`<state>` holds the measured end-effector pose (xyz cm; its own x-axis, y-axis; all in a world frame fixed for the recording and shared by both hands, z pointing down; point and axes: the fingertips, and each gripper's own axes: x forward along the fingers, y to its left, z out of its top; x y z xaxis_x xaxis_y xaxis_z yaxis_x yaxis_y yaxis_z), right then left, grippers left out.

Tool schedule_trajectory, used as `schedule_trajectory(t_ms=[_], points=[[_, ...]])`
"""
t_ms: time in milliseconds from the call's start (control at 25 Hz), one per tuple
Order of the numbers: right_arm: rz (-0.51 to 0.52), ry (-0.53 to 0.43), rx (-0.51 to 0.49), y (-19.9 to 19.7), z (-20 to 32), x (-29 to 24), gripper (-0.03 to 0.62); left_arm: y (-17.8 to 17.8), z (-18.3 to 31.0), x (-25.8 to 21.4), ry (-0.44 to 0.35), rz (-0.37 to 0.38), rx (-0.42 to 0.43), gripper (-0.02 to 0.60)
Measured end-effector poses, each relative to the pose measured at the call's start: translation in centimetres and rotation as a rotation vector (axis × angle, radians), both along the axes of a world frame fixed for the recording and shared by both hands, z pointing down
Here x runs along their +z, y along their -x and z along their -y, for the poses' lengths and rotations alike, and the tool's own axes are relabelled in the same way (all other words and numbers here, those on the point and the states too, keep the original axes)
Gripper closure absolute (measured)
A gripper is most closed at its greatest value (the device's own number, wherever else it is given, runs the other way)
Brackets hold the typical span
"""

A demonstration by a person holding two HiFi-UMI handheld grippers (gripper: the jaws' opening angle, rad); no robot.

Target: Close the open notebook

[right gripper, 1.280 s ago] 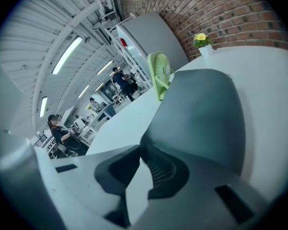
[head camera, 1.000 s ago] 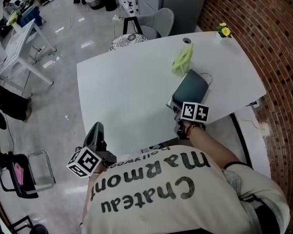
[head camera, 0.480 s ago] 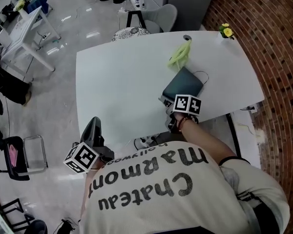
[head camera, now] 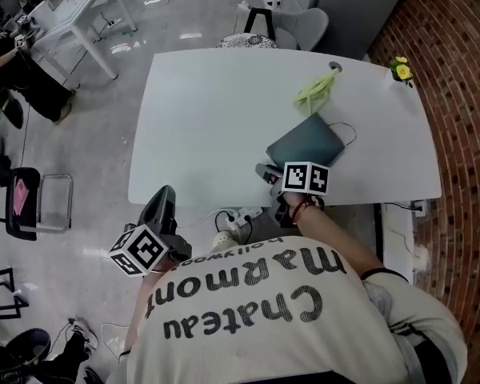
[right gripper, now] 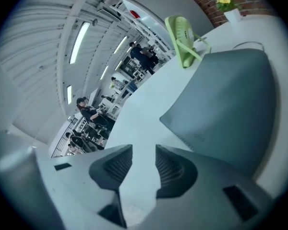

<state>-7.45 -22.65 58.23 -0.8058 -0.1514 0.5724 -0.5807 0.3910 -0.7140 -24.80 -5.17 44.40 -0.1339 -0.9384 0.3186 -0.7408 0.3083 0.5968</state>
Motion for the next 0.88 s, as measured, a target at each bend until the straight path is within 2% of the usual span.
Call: schedule_trajectory(t_ms=[120, 240, 360, 480, 680, 880], points=[[0.066, 0.035, -0.02, -0.1, -1.7, -1.3, 0.442, -1.8, -0.3, 0.0, 0.005, 0.005, 0.008, 0.58], [0.164, 0.047, -0.037, -0.3, -3.0, -3.8, 0.495, -3.7, -0.1, -0.5, -0.001, 0.011, 0.023, 0.58], [0.257, 0.011, -0.057, -1.0, -3.5, -6.8, 0.591, -5.6, 0.3, -0.9, -0.014, 0.016, 0.038, 0.58], [0.332, -0.047, -0.071, -1.7, -3.6, -9.8, 0.591, -7.1, 0.2, -0.9, -0.015, 0.017, 0.042, 0.58], [0.402, -0.203, -0.107, -3.0, -4.1, -14.2, 0.591, -9.1, -0.7, -1.3, -0.021, 0.025, 0.034, 0.58], [0.347, -0.47, -0.14, -5.2, -3.9, -16.9, 0.591, -11.1, -1.4, -1.8, -0.032, 0.039, 0.013, 0.58]])
